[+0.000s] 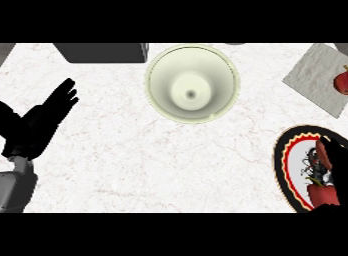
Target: Pick the bell pepper from the plate and place it in the bowl
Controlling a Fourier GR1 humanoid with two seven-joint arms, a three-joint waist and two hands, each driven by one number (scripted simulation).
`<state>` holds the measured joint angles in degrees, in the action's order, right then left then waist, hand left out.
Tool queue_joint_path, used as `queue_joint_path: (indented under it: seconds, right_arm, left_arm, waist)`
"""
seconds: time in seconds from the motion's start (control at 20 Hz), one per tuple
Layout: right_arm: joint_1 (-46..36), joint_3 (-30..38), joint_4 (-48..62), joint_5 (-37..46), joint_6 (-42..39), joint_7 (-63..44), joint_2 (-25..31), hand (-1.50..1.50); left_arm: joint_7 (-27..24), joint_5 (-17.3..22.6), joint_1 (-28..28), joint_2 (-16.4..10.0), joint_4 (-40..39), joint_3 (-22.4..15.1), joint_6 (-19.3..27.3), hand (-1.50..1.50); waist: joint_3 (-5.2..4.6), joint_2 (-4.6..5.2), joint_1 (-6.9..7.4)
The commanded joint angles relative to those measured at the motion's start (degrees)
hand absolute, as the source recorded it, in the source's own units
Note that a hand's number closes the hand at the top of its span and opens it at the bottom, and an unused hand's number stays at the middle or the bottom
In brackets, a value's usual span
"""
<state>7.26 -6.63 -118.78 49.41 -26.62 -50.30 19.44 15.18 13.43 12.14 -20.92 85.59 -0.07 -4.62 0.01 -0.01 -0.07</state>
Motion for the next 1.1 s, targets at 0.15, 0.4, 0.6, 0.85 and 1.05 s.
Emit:
queue_joint_path:
  seconds: [0.15, 0.4, 0.6, 0.85, 1.05]
  right_arm:
    - [0.3, 0.8, 2.6, 2.6, -1.3, 0.0, -2.8, -1.5]
    - [1.6, 3.7, 12.5, 5.1, 5.9, 7.8, -1.7, -1.5]
    - [-2.0, 8.0, 13.1, 2.6, 2.1, 8.5, -1.7, -1.5]
    - [1.4, 7.5, 17.0, 5.4, 6.8, 13.6, -2.7, -1.5]
    - [-1.2, 9.3, 20.6, 4.8, 6.3, 15.2, -2.6, -1.5]
  left_arm:
    - [0.2, -2.3, 1.3, 1.6, -1.5, 2.2, -1.7, 0.0]
    - [-0.4, -0.6, 1.6, -0.6, -3.8, 5.6, -5.6, 0.0]
    - [-1.0, -5.1, -1.3, 4.9, -0.7, 2.3, -2.4, 0.0]
    - [-0.2, -4.8, -1.7, 4.4, 0.6, 4.9, -3.8, 0.0]
    - [-2.0, -5.9, 2.0, 4.5, -5.4, 5.7, -5.3, 0.0]
  waist:
    - [-0.01, 0.0, -0.08]
    - [0.0, 0.04, -0.11]
    - [-0.01, 0.0, 0.02]
    - [0.0, 0.0, -0.07]
    - [-0.01, 0.05, -0.19]
